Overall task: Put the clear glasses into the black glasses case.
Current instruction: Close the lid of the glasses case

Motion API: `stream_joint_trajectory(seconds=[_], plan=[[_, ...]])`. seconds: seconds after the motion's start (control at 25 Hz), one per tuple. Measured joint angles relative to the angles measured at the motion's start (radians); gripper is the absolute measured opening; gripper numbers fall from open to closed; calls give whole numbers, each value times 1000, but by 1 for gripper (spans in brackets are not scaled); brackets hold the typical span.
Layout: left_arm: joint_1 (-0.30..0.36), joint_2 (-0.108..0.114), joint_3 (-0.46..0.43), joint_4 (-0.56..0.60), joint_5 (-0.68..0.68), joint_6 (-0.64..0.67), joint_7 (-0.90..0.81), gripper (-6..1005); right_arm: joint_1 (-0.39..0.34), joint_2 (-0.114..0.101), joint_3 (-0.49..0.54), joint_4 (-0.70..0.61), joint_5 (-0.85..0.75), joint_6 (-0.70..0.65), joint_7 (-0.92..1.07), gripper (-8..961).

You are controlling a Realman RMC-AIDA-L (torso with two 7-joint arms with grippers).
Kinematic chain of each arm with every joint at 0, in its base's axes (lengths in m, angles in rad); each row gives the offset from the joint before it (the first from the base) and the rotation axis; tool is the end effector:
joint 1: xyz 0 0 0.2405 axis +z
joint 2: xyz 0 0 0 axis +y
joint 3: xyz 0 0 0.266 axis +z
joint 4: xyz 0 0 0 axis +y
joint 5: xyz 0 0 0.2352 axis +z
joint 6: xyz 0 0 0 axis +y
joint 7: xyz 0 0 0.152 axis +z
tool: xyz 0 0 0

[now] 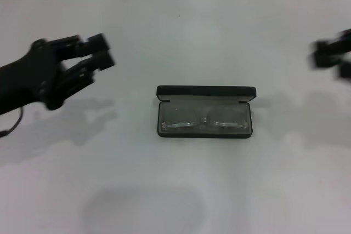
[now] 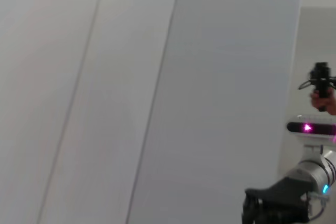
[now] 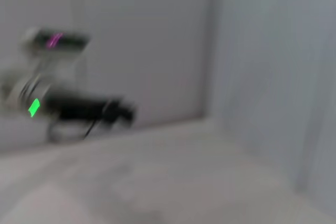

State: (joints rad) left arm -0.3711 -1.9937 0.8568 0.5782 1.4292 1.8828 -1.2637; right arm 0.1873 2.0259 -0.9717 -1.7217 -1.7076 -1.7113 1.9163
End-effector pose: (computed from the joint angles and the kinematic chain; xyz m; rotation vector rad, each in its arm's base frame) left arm -0.2725 0.3041 0.0442 -2.5554 -0.4040 -1.3639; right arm 0.1747 0.2990 0.1269 -2.6924 0.2355 0.5256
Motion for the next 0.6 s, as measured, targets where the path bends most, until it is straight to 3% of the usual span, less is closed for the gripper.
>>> stream_joint_trajectory(seconds=[0.04, 0.32, 0.44, 0.6], plan=[[-28, -7, 0, 1, 12, -14, -3, 315, -3, -1, 82, 42, 32, -33, -23, 147], [-216, -63, 8, -2, 212, -162, -60, 256, -12, -6, 536, 364, 49, -236, -223, 147], [-270, -91, 14, -15, 304, -268, -83, 231, -12, -8, 629, 454, 26, -272, -270, 147], [-339, -99, 82, -87, 307, -404, -77, 216, -28, -9, 712, 540, -6, -291, -319, 146]])
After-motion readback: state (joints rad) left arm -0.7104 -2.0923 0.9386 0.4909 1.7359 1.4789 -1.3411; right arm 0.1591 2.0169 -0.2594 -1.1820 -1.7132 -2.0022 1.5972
